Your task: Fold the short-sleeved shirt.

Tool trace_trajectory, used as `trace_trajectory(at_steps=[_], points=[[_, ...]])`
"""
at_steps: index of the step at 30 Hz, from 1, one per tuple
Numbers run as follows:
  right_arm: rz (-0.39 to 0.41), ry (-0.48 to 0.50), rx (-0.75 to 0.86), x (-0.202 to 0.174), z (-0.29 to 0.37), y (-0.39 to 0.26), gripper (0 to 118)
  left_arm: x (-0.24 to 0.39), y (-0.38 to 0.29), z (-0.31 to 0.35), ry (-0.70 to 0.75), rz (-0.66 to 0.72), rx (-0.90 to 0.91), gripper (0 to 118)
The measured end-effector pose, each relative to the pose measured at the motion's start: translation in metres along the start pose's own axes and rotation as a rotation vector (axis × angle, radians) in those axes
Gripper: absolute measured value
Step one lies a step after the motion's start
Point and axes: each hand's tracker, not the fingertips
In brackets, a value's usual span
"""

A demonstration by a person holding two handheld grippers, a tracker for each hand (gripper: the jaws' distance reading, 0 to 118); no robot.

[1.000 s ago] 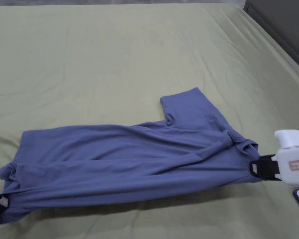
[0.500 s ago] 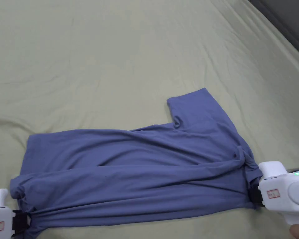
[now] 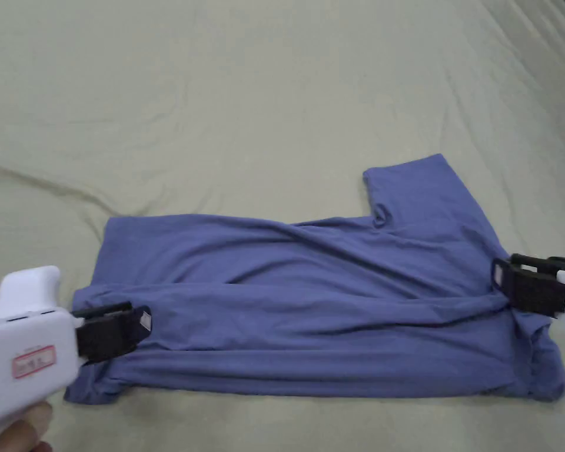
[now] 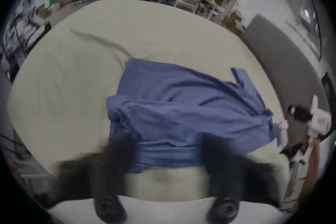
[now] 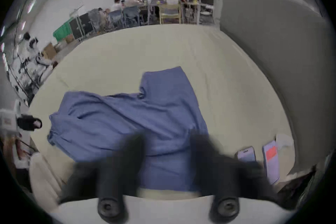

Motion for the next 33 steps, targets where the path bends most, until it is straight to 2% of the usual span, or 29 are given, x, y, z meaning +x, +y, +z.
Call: trace_trajectory(at_steps=[1, 2, 4, 5, 6, 7, 8, 9, 13, 16, 19, 21, 22, 23, 24, 25, 26, 29, 30, 31, 33], points=[[0.052, -0.017, -0.014, -0.013, -0.007, -0.003, 3, 0.006, -0.002, -0.008, 0.027, -0.025, -0.014, 0], [0.070, -0.010, -0.035, -0.020, -0.016, -0.005, 3, 0.008, -0.002, -0.016, 0.044, -0.012, 0.004, 0], [0.022, 0.118, -0.061, -0.027, -0.022, -0.011, 3, -0.002, 0.009, -0.029, -0.035, 0.043, -0.034, 0], [-0.007, 0.157, -0.080, -0.028, -0.031, -0.015, 3, -0.011, 0.019, -0.036, -0.063, 0.078, -0.025, 0], [-0.021, 0.162, -0.086, -0.029, -0.035, -0.017, 3, -0.020, 0.027, -0.046, -0.025, 0.094, 0.003, 0], [-0.015, 0.153, -0.093, -0.029, -0.038, -0.019, 3, -0.033, 0.039, -0.059, 0.078, 0.059, 0.030, 26], [-0.007, 0.155, -0.104, -0.027, -0.042, -0.019, 3, -0.043, 0.056, -0.069, 0.122, 0.037, 0.055, 80], [0.015, 0.136, -0.103, -0.031, -0.042, -0.020, 3, -0.052, 0.073, -0.083, 0.157, 0.022, 0.063, 118], [0.009, 0.127, -0.138, -0.028, -0.049, -0.023, 3, -0.065, 0.120, -0.137, 0.191, 0.035, -0.034, 118], [-0.004, 0.101, -0.153, -0.025, -0.052, -0.025, 3, -0.059, 0.135, -0.171, 0.305, -0.033, -0.113, 118], [-0.024, 0.076, -0.164, -0.017, -0.053, -0.024, 3, -0.060, 0.139, -0.204, 0.325, -0.107, -0.201, 118], [-0.033, 0.053, -0.179, -0.014, -0.056, -0.023, 3, -0.058, 0.143, -0.197, 0.298, -0.078, -0.187, 113], [-0.040, 0.039, -0.179, -0.006, -0.060, -0.020, 3, -0.056, 0.147, -0.188, 0.283, -0.065, -0.159, 100], [-0.035, 0.019, -0.174, -0.002, -0.062, -0.017, 3, -0.056, 0.153, -0.187, 0.231, -0.065, -0.107, 68], [-0.026, -0.009, -0.163, 0.001, -0.065, -0.013, 3, -0.052, 0.156, -0.180, 0.308, -0.127, -0.072, 13], [-0.018, -0.025, -0.160, 0.013, -0.076, -0.007, 3, -0.053, 0.159, -0.177, 0.317, -0.188, -0.059, 0], [-0.013, -0.030, -0.161, 0.018, -0.084, 0.000, 3, -0.051, 0.159, -0.180, 0.182, -0.162, -0.047, 0], [-0.018, 0.001, -0.137, 0.040, -0.117, 0.032, 3, -0.052, 0.166, -0.175, 0.146, -0.057, -0.048, 0], [-0.048, 0.008, -0.126, 0.049, -0.133, 0.045, 3, -0.058, 0.170, -0.168, 0.105, -0.008, -0.014, 0], [-0.077, 0.013, -0.123, 0.057, -0.148, 0.058, 20, -0.061, 0.173, -0.165, 0.077, 0.025, 0.027, 0], [-0.124, 0.032, -0.169, 0.073, -0.184, 0.081, 118, -0.064, 0.179, -0.161, 0.085, 0.018, 0.017, 0]])
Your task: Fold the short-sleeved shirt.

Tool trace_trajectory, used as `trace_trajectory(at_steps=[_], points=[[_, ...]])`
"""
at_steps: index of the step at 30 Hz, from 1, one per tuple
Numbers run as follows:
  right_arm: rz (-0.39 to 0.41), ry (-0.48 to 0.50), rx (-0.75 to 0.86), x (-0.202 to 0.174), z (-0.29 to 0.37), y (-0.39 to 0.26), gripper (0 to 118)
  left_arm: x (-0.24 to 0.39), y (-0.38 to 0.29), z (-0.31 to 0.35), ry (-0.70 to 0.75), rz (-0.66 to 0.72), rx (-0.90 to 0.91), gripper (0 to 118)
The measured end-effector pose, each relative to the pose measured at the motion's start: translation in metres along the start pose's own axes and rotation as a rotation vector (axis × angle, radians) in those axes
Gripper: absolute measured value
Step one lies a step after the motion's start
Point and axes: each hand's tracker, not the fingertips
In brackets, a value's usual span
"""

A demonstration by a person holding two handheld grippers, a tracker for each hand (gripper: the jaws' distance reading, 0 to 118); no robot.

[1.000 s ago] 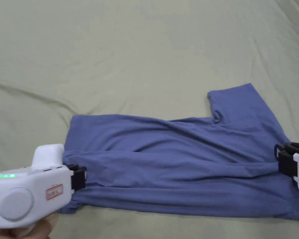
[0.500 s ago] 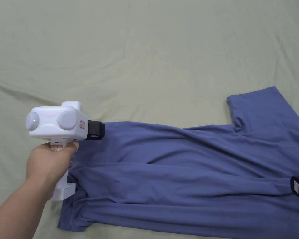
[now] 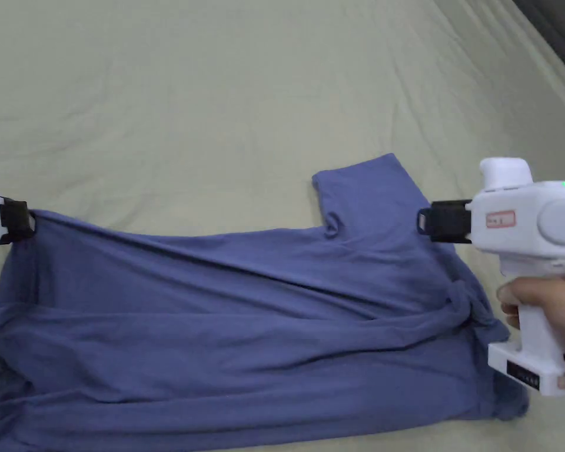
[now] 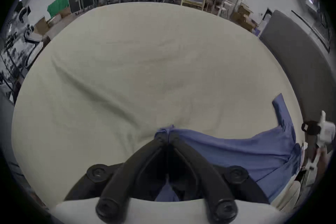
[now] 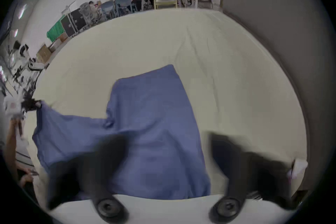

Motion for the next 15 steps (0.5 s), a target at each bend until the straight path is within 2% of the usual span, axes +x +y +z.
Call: trace_trajectory(at_steps=[1, 2, 4, 6, 7, 9, 11, 12, 13, 14, 15], points=[[-0.001, -0.021, -0.080, 0.001, -0.018, 0.011, 114, 0.000, 0.002, 0.000, 0.008, -0.011, 0.001, 0], [0.004, -0.020, 0.001, 0.008, -0.020, 0.019, 113, 0.002, -0.001, 0.008, 0.021, -0.037, 0.014, 0], [0.010, 0.022, -0.185, 0.013, -0.045, 0.035, 116, 0.002, -0.001, 0.007, 0.018, -0.046, 0.014, 0], [0.030, -0.088, -0.268, -0.002, -0.067, 0.036, 115, 0.002, -0.003, 0.011, 0.023, -0.045, 0.012, 0], [0.023, -0.131, -0.270, -0.003, -0.072, 0.035, 110, 0.002, -0.003, 0.008, 0.022, -0.045, 0.009, 0], [0.011, -0.118, -0.275, 0.001, -0.092, 0.030, 81, 0.000, -0.004, -0.001, 0.032, -0.040, -0.008, 0], [0.000, -0.108, -0.256, -0.003, -0.084, 0.029, 75, 0.000, -0.008, -0.002, 0.039, -0.039, -0.031, 0], [0.027, -0.114, -0.226, -0.007, -0.077, 0.030, 68, 0.000, -0.010, -0.004, 0.045, -0.042, -0.036, 0], [0.070, -0.066, -0.188, -0.010, -0.068, 0.033, 29, 0.001, -0.011, -0.006, 0.048, -0.044, -0.039, 0], [0.117, -0.082, -0.179, -0.018, -0.060, 0.033, 2, 0.001, -0.014, -0.003, 0.041, -0.040, -0.046, 0], [0.176, -0.113, -0.177, -0.024, -0.054, 0.033, 2, 0.002, -0.014, -0.003, 0.042, -0.042, -0.045, 0]])
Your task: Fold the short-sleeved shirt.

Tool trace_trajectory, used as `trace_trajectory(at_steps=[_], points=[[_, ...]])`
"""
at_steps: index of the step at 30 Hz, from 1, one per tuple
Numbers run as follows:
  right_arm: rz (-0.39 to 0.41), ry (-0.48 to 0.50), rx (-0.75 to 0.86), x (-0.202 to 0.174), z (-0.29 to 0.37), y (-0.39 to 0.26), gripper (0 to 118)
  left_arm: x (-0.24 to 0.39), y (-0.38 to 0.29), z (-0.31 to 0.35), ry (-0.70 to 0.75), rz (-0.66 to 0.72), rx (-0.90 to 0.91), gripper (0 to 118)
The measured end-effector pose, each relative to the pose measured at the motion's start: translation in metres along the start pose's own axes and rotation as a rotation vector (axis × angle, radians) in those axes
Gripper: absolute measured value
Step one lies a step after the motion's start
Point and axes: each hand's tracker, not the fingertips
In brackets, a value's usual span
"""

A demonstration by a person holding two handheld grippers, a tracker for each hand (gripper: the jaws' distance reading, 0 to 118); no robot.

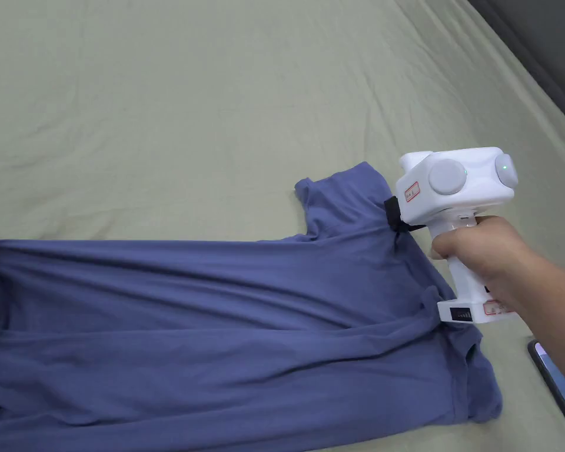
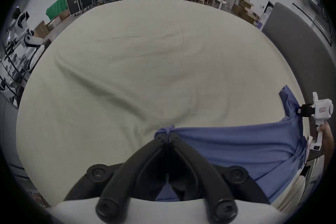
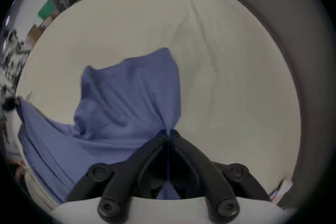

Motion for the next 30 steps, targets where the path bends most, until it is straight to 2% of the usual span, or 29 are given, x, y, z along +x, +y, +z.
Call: trace_trajectory(at_steps=[1, 4, 6, 9, 15, 19, 22, 27, 30], points=[[0.036, 0.033, 0.003, -0.001, 0.008, 0.001, 2, 0.000, 0.000, 0.001, 0.001, 0.001, 0.006, 0], [-0.013, 0.056, 0.057, 0.008, 0.037, -0.003, 2, 0.000, 0.002, 0.015, -0.022, 0.018, 0.029, 0], [-0.008, 0.089, 0.091, 0.018, 0.059, -0.007, 2, 0.001, 0.002, 0.027, -0.035, 0.007, 0.043, 0], [0.064, 0.097, 0.132, 0.025, 0.105, -0.026, 2, -0.002, -0.004, 0.057, -0.069, -0.047, 0.090, 0], [0.148, 0.129, 0.115, 0.028, 0.163, -0.091, 2, -0.017, -0.044, 0.114, -0.147, -0.073, 0.117, 0], [0.132, 0.150, 0.030, 0.025, 0.164, -0.142, 2, -0.026, -0.087, 0.128, -0.162, -0.143, 0.047, 0], [0.098, 0.147, -0.051, 0.022, 0.149, -0.174, 2, -0.032, -0.114, 0.124, -0.207, -0.116, -0.010, 0], [0.090, 0.113, -0.113, 0.016, 0.109, -0.203, 2, -0.027, -0.143, 0.094, -0.114, -0.199, -0.110, 0], [0.054, 0.111, -0.144, 0.017, 0.084, -0.212, 2, -0.025, -0.154, 0.068, -0.092, -0.161, -0.163, 0]])
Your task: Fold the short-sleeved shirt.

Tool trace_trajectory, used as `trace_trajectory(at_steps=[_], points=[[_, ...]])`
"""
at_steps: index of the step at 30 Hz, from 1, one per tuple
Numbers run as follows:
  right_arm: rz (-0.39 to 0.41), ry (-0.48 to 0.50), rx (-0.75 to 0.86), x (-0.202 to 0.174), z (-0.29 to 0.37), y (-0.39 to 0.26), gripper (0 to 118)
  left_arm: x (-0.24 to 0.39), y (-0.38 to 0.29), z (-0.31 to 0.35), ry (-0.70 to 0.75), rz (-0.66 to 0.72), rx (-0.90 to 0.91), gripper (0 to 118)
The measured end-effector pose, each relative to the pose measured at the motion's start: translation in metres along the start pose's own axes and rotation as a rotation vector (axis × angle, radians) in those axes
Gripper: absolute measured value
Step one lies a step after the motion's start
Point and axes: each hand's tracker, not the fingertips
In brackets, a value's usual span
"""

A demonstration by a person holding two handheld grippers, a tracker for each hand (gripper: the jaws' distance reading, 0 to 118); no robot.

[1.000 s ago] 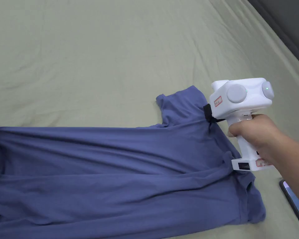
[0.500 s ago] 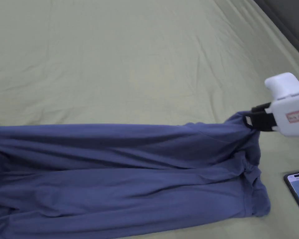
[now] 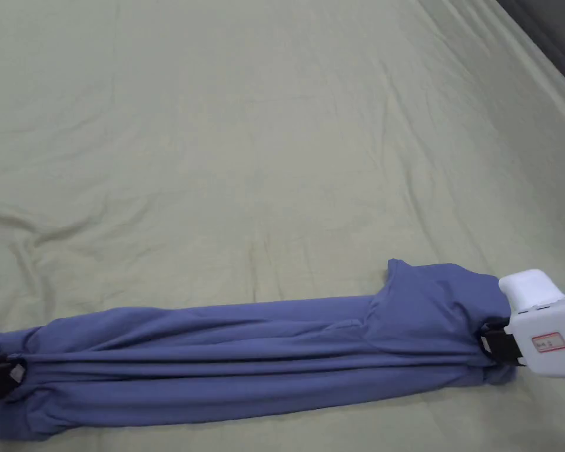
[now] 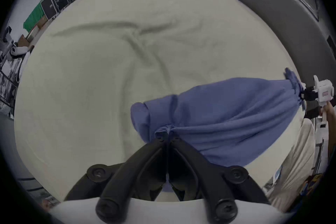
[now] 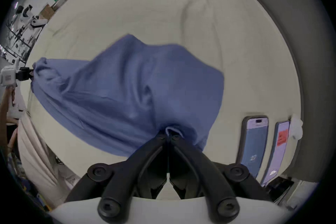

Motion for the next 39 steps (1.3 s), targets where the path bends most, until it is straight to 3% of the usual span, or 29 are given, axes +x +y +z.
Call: trace_trajectory(at_steps=[6, 7, 8, 9, 10, 11, 12, 13, 15, 18, 19, 20, 21, 22, 23, 26, 27, 28, 29, 31, 32, 33, 34, 36, 39], points=[[0.004, -0.040, 0.004, 0.000, -0.028, -0.006, 3, 0.000, -0.005, -0.006, 0.019, 0.040, 0.045, 0], [0.003, -0.046, 0.003, -0.002, -0.025, -0.006, 7, 0.002, -0.005, -0.004, 0.027, 0.038, 0.048, 0], [0.011, -0.052, 0.002, -0.003, -0.019, -0.004, 12, 0.002, -0.001, 0.003, 0.025, 0.055, 0.048, 16], [0.020, -0.051, 0.004, -0.004, -0.010, -0.002, 23, 0.001, 0.001, 0.014, -0.008, 0.118, 0.049, 43], [0.020, -0.016, 0.022, -0.003, 0.007, 0.000, 53, 0.001, 0.004, 0.029, -0.028, 0.186, 0.072, 87], [0.000, 0.047, 0.066, 0.000, 0.023, 0.001, 98, 0.002, 0.006, 0.043, -0.046, 0.211, 0.106, 118], [-0.053, 0.093, 0.100, -0.002, 0.040, 0.003, 118, 0.005, 0.007, 0.061, -0.072, 0.218, 0.188, 118], [-0.114, 0.137, 0.201, -0.005, 0.054, 0.001, 117, 0.008, 0.012, 0.081, -0.089, 0.223, 0.301, 118], [-0.154, 0.161, 0.293, -0.012, 0.067, 0.011, 118, 0.020, 0.019, 0.104, -0.088, 0.189, 0.364, 118], [-0.130, 0.126, 0.377, -0.041, 0.102, 0.023, 113, 0.041, 0.019, 0.112, -0.090, 0.155, 0.351, 118], [-0.090, 0.116, 0.408, -0.056, 0.104, 0.024, 101, 0.051, 0.018, 0.110, -0.087, 0.125, 0.328, 118], [-0.066, 0.105, 0.421, -0.064, 0.111, 0.024, 73, 0.059, 0.015, 0.107, -0.064, 0.112, 0.294, 118], [-0.034, 0.095, 0.424, -0.078, 0.111, 0.025, 14, 0.067, 0.007, 0.101, -0.034, 0.111, 0.268, 98], [-0.005, 0.107, 0.428, -0.090, 0.107, 0.023, 4, 0.072, 0.001, 0.098, -0.058, 0.111, 0.268, 40], [-0.004, 0.164, 0.416, -0.099, 0.102, 0.022, 4, 0.074, -0.003, 0.095, -0.135, 0.118, 0.264, 0], [-0.021, 0.484, 0.380, -0.110, 0.092, 0.015, 4, 0.056, -0.025, 0.074, -0.470, 0.261, 0.224, 0], [-0.019, 0.495, 0.385, -0.115, 0.092, 0.012, 4, 0.042, -0.029, 0.067, -0.594, 0.309, 0.212, 0], [0.000, 0.502, 0.386, -0.120, 0.094, 0.010, 4, 0.029, -0.034, 0.064, -0.620, 0.346, 0.246, 0], [0.043, 0.506, 0.386, -0.124, 0.095, 0.008, 4, 0.003, -0.039, 0.063, -0.497, 0.271, 0.253, 0], [0.103, 0.529, 0.387, -0.131, 0.100, 0.007, 4, -0.033, -0.039, 0.049, -0.664, 0.315, 0.253, 1], [0.116, 0.552, 0.383, -0.134, 0.102, 0.007, 4, -0.050, -0.040, 0.041, -0.678, 0.381, 0.276, 35], [0.128, 0.575, 0.376, -0.136, 0.104, 0.007, 4, -0.066, -0.038, 0.037, -0.693, 0.421, 0.258, 112], [0.140, 0.584, 0.376, -0.139, 0.105, 0.007, 4, -0.077, -0.036, 0.024, -0.769, 0.410, 0.184, 118], [0.161, 0.598, 0.375, -0.142, 0.108, 0.008, 4, -0.103, -0.034, -0.006, -0.812, 0.546, 0.219, 118], [0.170, 0.604, 0.368, -0.151, 0.110, 0.008, 4, -0.117, -0.028, -0.040, -0.676, 0.497, 0.134, 118]])
